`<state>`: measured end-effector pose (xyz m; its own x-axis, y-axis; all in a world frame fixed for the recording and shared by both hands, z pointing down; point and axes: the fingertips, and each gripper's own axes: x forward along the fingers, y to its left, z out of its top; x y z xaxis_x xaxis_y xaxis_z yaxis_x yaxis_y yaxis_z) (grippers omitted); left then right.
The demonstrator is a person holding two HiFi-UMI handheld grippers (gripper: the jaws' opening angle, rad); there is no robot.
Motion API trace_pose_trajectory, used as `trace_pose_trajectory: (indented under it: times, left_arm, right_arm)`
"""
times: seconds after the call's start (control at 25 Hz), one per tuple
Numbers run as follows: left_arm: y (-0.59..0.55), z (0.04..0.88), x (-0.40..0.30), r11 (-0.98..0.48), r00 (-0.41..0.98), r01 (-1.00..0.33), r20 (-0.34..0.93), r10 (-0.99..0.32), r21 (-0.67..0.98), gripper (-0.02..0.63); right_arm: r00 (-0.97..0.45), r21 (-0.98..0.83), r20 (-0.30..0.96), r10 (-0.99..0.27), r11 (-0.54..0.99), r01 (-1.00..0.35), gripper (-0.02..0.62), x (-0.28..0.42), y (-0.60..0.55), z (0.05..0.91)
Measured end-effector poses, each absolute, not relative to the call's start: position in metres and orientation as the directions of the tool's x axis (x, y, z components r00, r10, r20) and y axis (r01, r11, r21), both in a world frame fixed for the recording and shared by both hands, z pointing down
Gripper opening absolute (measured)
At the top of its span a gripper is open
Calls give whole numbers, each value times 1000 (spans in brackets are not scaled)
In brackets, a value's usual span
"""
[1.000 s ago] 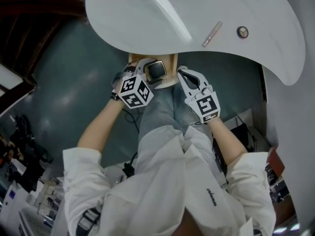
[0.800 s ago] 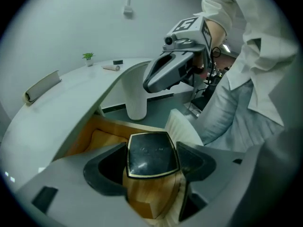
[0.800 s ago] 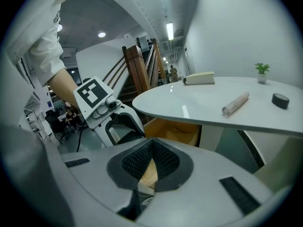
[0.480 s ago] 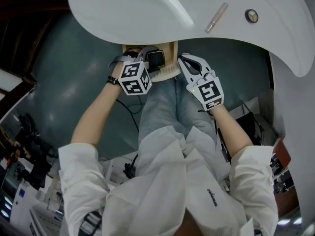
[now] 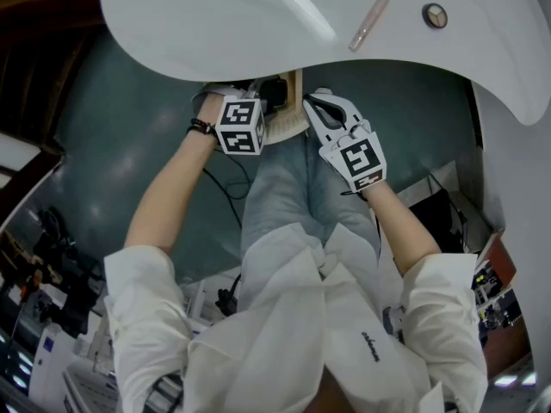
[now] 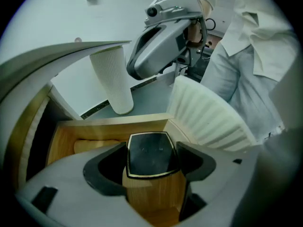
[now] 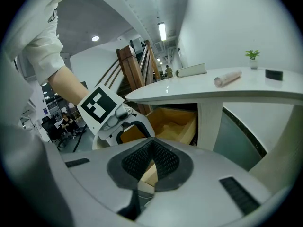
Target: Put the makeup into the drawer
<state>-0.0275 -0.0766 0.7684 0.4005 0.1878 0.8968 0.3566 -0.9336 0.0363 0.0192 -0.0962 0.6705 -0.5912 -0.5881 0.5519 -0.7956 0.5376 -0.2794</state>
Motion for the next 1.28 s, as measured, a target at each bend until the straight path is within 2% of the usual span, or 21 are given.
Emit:
trace_pose_trajectory:
  times: [0.76,1.28]
  left_arm:
    - [-73,849,-22,-904,318,419,920,230,81,344]
    - [-72,844,-25,-892,321,450,923,214,50,344]
  right_arm:
    - [-593,-329,568,-571,503,-799,17,27,-90,702]
    - [-582,-343,564,-587,475,-811,17,22,-90,692]
